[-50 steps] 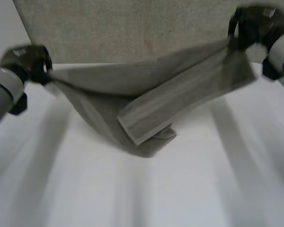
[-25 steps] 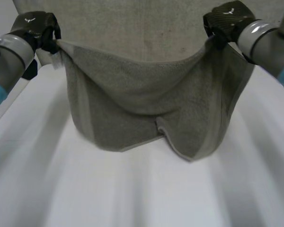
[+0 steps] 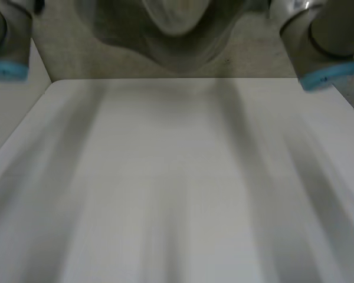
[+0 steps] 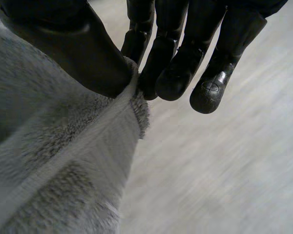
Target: Fold the towel.
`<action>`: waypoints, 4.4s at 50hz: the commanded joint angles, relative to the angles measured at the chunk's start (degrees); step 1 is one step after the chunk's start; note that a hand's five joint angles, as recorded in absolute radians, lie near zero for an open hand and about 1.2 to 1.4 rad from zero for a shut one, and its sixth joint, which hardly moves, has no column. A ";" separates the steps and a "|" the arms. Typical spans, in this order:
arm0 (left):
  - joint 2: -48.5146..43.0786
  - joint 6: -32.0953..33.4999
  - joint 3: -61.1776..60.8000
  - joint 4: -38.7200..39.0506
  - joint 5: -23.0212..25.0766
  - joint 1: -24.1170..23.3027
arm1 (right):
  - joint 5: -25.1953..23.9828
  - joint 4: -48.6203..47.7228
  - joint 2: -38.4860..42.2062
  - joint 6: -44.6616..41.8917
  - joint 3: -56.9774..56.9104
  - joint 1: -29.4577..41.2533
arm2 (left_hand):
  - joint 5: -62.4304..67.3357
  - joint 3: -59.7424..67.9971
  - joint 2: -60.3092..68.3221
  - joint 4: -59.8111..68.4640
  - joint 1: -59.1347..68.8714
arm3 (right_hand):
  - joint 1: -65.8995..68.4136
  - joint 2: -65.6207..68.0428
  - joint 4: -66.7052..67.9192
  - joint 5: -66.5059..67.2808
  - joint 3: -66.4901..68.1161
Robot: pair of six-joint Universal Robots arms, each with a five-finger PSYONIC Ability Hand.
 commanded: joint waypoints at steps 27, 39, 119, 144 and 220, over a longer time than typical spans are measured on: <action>16.24 17.91 -59.71 -1.26 9.26 8.49 | -3.80 7.62 -17.71 -15.71 60.14 -4.09 | 4.91 2.86 3.50 1.94 7.98 | 4.58 3.13 3.13 3.44 2.94; 40.41 15.37 -68.84 -1.88 9.53 9.63 | -5.55 11.56 -39.07 -16.06 65.69 -11.90 | 4.91 2.86 3.50 1.94 7.98 | 4.58 3.13 3.13 3.44 2.94; 8.36 13.43 -48.73 -10.23 12.43 14.03 | -16.19 6.04 2.91 -31.80 35.01 -16.58 | 4.91 2.86 3.50 1.94 7.98 | 4.58 3.13 3.13 3.44 2.94; 0.53 18.44 -45.30 -8.82 12.16 13.68 | -12.68 -1.78 7.50 -29.26 32.29 -13.59 | -63.02 -65.07 -64.43 -65.99 -59.95 | -65.42 -66.87 -66.87 -66.56 -67.06; 11.43 19.49 -63.58 -6.71 12.16 8.40 | -12.41 9.30 -5.96 2.66 49.86 -15.43 | -59.49 -61.55 -60.91 -62.47 -56.43 | -46.52 -47.96 -47.96 -47.65 -48.16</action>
